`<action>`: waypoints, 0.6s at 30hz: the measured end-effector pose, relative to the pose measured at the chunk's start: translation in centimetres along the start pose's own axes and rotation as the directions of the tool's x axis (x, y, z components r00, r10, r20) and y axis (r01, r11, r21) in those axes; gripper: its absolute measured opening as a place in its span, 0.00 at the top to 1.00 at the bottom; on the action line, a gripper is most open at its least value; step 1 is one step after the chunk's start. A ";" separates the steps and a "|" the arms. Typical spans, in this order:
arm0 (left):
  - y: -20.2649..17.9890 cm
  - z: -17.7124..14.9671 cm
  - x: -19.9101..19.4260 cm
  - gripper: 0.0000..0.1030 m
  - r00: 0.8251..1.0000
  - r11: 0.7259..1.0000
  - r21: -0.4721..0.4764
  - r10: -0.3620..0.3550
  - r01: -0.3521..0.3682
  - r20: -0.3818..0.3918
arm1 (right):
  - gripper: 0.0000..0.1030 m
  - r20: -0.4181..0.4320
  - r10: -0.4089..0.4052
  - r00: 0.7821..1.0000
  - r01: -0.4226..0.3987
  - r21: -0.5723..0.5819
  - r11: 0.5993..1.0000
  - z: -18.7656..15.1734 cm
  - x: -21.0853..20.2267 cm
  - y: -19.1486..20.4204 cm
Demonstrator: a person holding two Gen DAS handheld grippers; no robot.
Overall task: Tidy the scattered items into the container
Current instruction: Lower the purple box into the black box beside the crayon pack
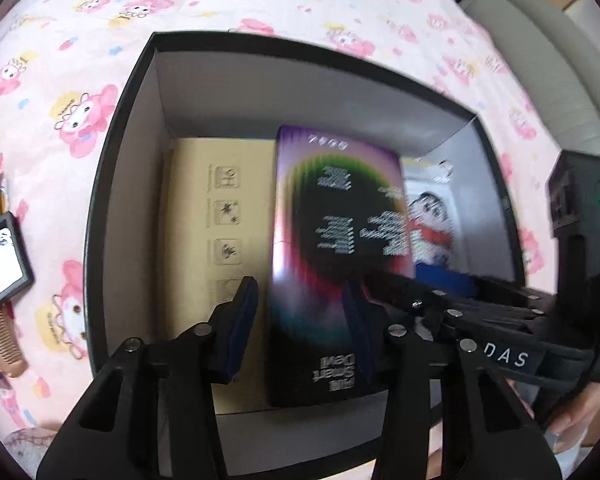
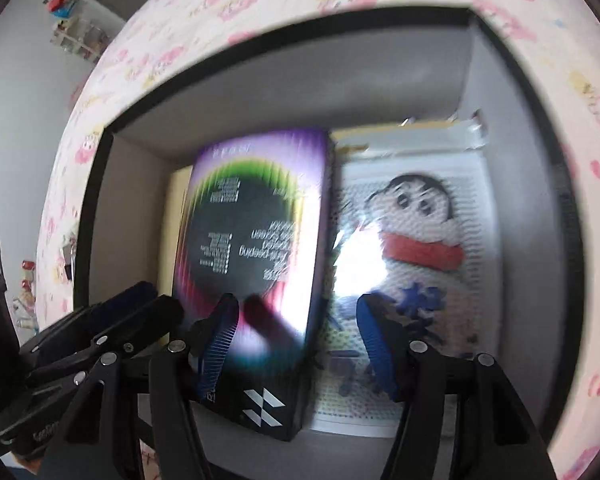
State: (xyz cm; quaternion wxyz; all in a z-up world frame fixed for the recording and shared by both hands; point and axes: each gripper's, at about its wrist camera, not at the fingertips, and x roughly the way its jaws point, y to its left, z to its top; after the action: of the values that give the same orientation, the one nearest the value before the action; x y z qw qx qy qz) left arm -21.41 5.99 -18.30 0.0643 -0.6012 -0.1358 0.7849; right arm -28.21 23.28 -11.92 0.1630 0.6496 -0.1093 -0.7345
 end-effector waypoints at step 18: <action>-0.2 -0.5 -2.3 0.57 0.993 0.996 0.021 -0.089 0.088 0.072 | 0.48 -0.008 0.141 0.990 -0.141 0.000 0.990 0.9 3.1 3.9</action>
State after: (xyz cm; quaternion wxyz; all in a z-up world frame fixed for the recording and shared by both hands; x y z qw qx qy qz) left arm -20.33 5.60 -16.25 0.0994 -0.5649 -0.1574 0.8039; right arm -29.08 18.43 -13.17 0.2152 0.6430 -0.1544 -0.7186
